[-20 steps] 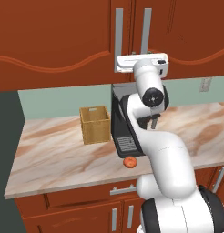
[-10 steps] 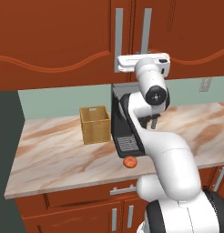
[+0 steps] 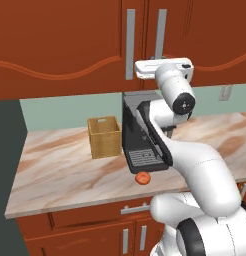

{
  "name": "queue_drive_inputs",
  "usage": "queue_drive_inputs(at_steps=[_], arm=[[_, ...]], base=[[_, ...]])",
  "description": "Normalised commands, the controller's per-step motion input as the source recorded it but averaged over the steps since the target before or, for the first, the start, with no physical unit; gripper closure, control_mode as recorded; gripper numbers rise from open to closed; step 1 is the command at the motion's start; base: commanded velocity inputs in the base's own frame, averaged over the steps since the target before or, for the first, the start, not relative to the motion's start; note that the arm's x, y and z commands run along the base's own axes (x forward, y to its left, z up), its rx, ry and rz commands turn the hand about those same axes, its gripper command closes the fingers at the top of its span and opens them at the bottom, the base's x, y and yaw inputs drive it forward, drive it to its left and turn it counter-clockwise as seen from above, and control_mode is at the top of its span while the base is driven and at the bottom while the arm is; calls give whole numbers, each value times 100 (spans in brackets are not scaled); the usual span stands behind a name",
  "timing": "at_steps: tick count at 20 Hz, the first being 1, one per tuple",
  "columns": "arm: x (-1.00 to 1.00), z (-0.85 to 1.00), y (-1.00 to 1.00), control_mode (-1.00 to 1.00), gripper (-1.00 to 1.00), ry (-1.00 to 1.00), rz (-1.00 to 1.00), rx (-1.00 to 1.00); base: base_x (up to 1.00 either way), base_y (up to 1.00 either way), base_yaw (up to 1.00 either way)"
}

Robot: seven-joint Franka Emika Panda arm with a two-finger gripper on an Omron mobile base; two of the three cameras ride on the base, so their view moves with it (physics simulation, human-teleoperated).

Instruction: Pick the pan from the cabinet and place it on the stove. Then turn on the stove burner for the pan.

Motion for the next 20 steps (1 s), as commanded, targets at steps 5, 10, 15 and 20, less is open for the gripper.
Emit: queue_drive_inputs(at_steps=[5, 10, 15, 20], arm=[[-17, 0, -28, -100, 100, 4, 8, 0], [-50, 8, -33, -100, 100, 0, 5, 0], [-66, 24, -33, -100, 100, 0, 3, 0], [-71, 39, -31, -100, 100, 0, 3, 0]], base=[[0, 0, 0], [0, 0, 0], [0, 0, 0], [0, 0, 0]])
